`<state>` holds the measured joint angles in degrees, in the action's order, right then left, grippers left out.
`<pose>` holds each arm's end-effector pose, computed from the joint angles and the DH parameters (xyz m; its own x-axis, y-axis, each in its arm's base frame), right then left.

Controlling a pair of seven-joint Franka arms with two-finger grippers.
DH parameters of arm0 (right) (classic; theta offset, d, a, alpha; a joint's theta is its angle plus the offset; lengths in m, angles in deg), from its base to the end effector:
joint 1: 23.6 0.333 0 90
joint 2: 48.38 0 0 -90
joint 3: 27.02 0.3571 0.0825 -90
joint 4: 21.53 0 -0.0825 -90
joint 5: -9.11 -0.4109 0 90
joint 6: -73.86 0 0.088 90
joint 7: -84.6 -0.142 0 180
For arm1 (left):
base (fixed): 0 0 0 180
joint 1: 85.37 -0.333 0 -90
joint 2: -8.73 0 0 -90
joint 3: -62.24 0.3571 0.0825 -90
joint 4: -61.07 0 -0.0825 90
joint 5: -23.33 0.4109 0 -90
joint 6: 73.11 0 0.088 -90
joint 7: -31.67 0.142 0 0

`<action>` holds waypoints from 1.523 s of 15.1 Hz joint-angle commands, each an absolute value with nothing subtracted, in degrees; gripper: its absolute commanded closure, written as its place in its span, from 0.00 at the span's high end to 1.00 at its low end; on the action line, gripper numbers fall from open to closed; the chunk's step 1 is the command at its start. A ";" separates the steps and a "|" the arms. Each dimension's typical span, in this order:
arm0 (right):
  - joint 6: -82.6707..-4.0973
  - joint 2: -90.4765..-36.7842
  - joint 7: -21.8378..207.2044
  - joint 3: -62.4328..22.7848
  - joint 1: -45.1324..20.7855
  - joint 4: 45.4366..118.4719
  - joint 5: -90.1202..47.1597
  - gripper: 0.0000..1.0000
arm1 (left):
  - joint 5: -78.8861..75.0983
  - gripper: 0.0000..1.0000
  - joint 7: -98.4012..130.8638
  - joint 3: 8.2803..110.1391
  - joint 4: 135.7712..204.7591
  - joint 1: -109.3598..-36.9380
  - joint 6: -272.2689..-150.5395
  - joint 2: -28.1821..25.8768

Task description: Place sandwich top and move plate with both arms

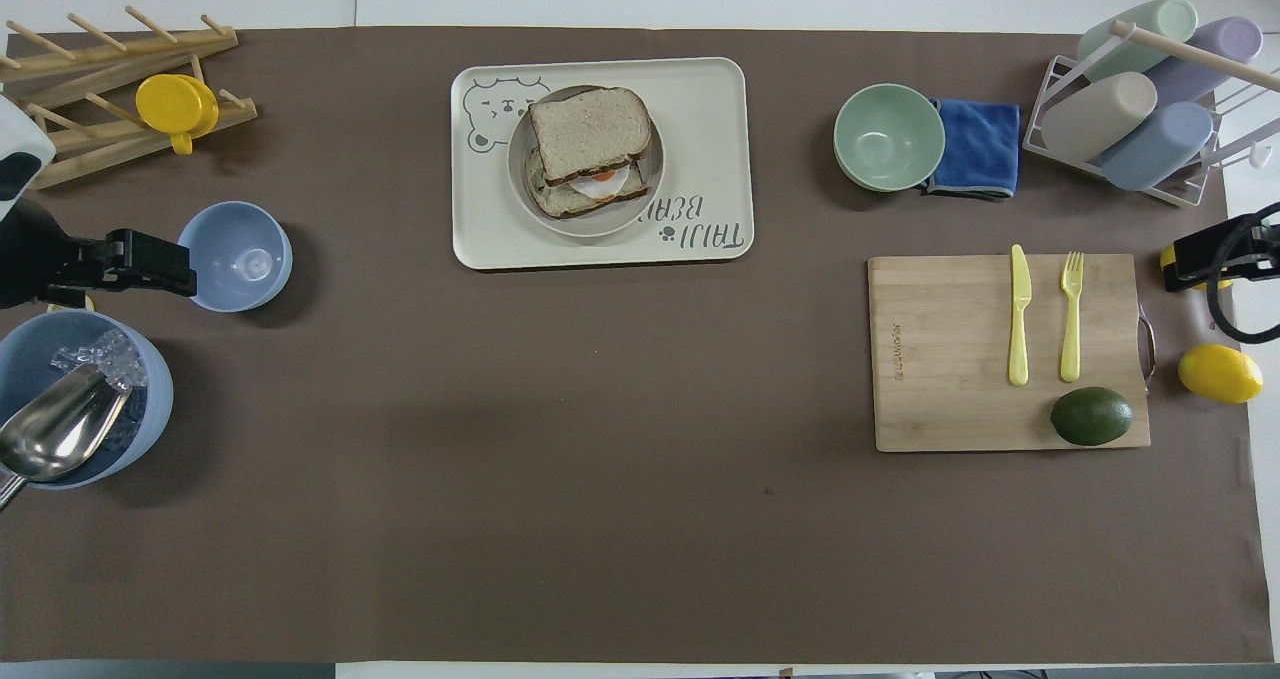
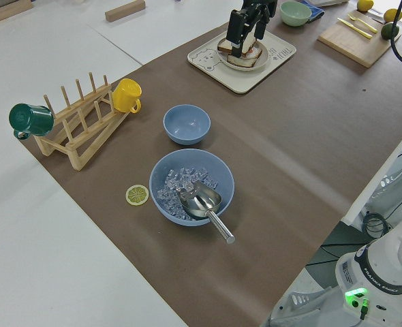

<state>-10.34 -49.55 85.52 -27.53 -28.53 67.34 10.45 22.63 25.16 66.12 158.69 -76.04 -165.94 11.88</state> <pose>0.5709 -0.0578 0.6204 0.9915 -0.0807 -0.1021 -0.0788 -0.9966 0.0219 0.5602 -0.0542 0.5998 0.9994 0.0189 -0.0304 0.0193 -0.9997 0.0125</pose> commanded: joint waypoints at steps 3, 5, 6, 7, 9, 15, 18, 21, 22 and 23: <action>-10.43 -48.29 85.04 -27.20 -29.05 68.47 9.46 1.00 | 20.69 1.00 25.61 66.19 158.98 -76.14 -166.19 11.81; -10.42 -48.29 85.04 -27.29 -29.05 68.47 9.46 1.00 | 20.61 1.00 25.52 66.19 156.53 -75.96 -166.01 10.85; -10.42 -48.29 85.04 -27.20 -29.05 68.47 9.46 1.00 | 20.61 1.00 25.52 66.02 155.91 -76.05 -165.57 10.75; -10.42 -48.29 85.04 -27.29 -29.05 68.47 9.46 1.00 | 20.61 1.00 25.43 65.84 155.73 -76.14 -165.13 10.75; -10.42 -48.29 85.04 -27.29 -29.05 68.47 9.46 1.00 | 20.78 1.00 25.52 65.67 155.73 -76.22 -164.96 10.84; -10.43 -48.29 85.04 -27.20 -29.05 68.47 9.46 1.00 | 21.57 1.00 25.79 65.49 156.16 -76.31 -165.04 11.28; -10.42 -48.29 85.04 -27.29 -29.05 68.47 9.46 1.00 | 21.22 1.00 25.52 65.49 156.25 -76.31 -165.39 11.54; -10.51 -48.29 85.04 -27.29 -29.05 68.47 9.46 1.00 | 21.13 1.00 25.70 65.66 156.43 -76.40 -165.57 11.63; -10.43 -48.29 85.04 -27.20 -29.05 68.47 9.46 1.00 | 20.96 1.00 25.70 65.84 156.43 -76.40 -165.66 11.63; -10.42 -48.29 85.04 -27.20 -29.05 68.47 9.46 1.00 | 20.35 1.00 25.78 66.01 156.43 -76.49 -165.83 11.63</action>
<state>-10.34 -49.55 85.52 -27.53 -28.53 67.34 10.45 21.31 25.28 65.79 156.90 -76.05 -165.82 11.56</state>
